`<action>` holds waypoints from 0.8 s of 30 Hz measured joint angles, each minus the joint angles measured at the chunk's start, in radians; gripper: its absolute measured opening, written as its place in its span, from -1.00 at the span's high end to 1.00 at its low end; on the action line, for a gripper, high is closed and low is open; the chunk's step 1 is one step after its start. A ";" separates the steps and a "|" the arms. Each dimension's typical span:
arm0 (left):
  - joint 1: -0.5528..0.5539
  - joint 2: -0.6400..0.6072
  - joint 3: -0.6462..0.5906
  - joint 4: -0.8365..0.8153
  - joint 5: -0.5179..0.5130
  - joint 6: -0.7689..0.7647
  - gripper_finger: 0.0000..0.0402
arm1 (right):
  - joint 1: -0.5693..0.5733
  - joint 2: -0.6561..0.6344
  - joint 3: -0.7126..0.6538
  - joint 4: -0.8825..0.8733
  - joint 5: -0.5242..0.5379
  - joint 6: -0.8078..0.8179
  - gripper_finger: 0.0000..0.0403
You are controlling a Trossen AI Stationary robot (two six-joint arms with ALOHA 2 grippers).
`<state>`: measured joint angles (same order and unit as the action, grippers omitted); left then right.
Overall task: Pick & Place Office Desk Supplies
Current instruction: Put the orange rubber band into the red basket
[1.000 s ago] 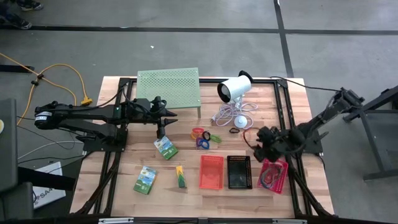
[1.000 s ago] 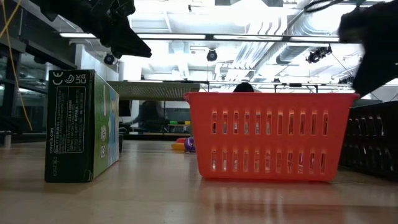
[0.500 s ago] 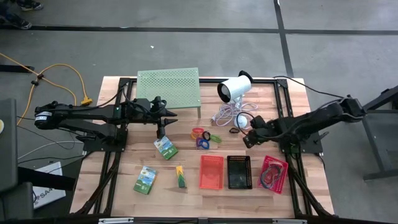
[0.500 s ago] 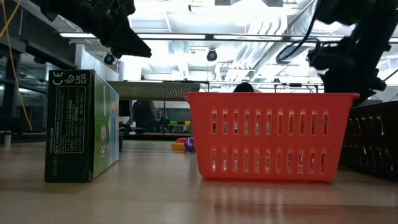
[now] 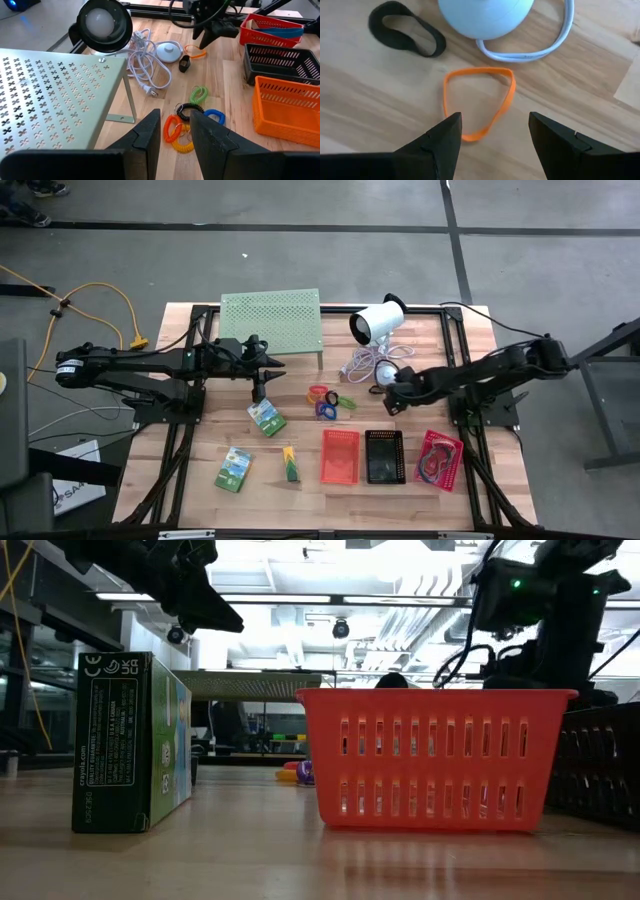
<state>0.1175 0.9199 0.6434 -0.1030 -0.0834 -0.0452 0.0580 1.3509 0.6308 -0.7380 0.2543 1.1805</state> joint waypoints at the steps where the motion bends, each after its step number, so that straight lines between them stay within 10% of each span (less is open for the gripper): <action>1: 0.000 0.000 0.000 0.000 0.000 0.000 0.49 | -0.005 0.007 0.000 0.002 0.000 0.000 -0.09; 24: 0.000 0.000 0.000 0.000 0.000 0.000 0.49 | -0.105 0.066 0.000 0.038 -0.046 -0.045 0.06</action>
<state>0.1173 0.9199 0.6434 -0.1031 -0.0835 -0.0449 -0.0469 1.4166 0.6308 -0.6998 0.2085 1.1359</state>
